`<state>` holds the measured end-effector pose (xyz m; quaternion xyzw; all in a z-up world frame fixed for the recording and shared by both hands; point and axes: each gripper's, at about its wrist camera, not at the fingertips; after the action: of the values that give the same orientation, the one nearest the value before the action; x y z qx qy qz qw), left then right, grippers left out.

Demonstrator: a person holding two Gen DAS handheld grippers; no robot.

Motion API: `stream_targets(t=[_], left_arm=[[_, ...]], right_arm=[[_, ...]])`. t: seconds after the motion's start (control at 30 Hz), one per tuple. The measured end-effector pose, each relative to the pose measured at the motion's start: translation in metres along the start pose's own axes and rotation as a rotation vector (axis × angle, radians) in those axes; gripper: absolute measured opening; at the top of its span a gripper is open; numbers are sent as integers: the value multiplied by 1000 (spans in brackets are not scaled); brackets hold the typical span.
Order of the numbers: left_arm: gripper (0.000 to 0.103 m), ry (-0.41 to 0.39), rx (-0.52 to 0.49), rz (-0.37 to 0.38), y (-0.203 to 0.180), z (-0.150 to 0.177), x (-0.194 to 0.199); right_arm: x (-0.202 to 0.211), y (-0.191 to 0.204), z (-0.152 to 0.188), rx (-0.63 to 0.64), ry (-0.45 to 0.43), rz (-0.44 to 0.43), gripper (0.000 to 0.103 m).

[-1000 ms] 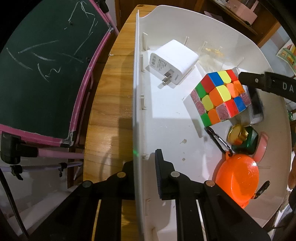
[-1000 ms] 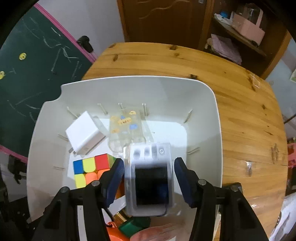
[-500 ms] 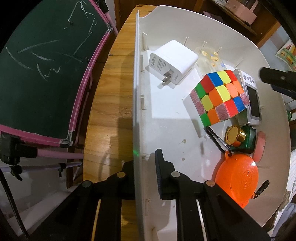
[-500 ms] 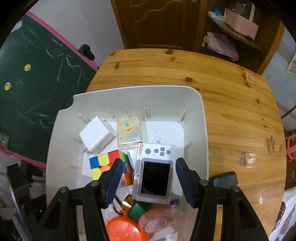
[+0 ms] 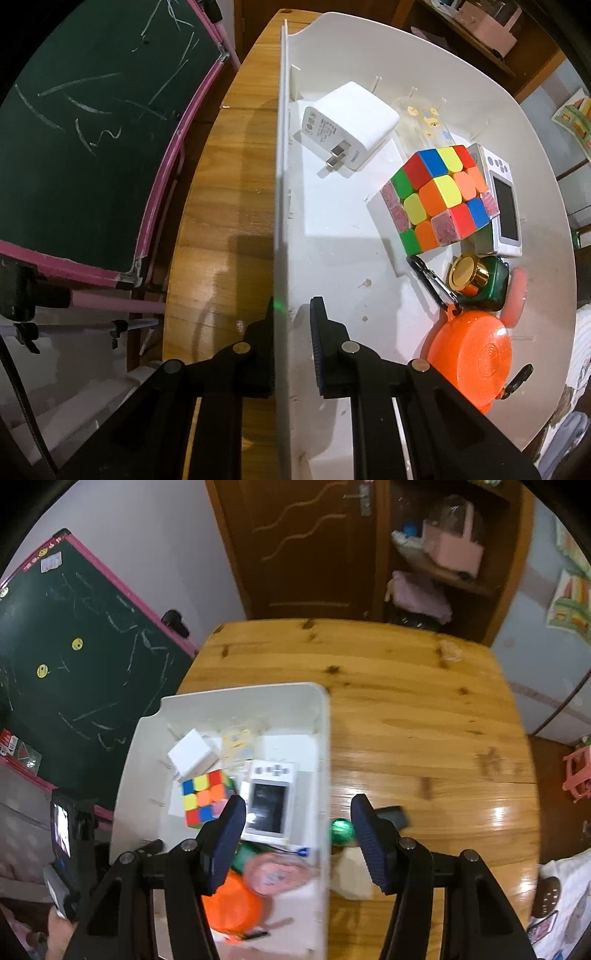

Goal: Organize rigid objects
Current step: 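Withdraw the right tool toward the black charger on the table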

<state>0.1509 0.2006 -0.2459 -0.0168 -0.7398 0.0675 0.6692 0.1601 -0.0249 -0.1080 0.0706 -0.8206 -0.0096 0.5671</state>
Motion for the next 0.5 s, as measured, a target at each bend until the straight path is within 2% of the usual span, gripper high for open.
stream_targets(t=[0.23,0.37,0.5], left_arm=[[15,5,15,12,5,-1,-1],[15,7,17,13,6,0,-2],[15,16,7,-18,4,0,-3]], right_arm=[[20,-43,17,-40,-34,52,60],[9,-69,26,-74,-15,38,60],[-10,-87,34,-76,8,14,60]])
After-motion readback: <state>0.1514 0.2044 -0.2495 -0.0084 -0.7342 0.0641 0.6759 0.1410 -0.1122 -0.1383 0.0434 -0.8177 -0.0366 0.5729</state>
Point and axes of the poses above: each gripper's, at about its wrist camera, not at the fingertips, and x roughly against the way its jaws point, y to its left, z to its underside, and after that the axes turned 7 degrees about y, right-handed
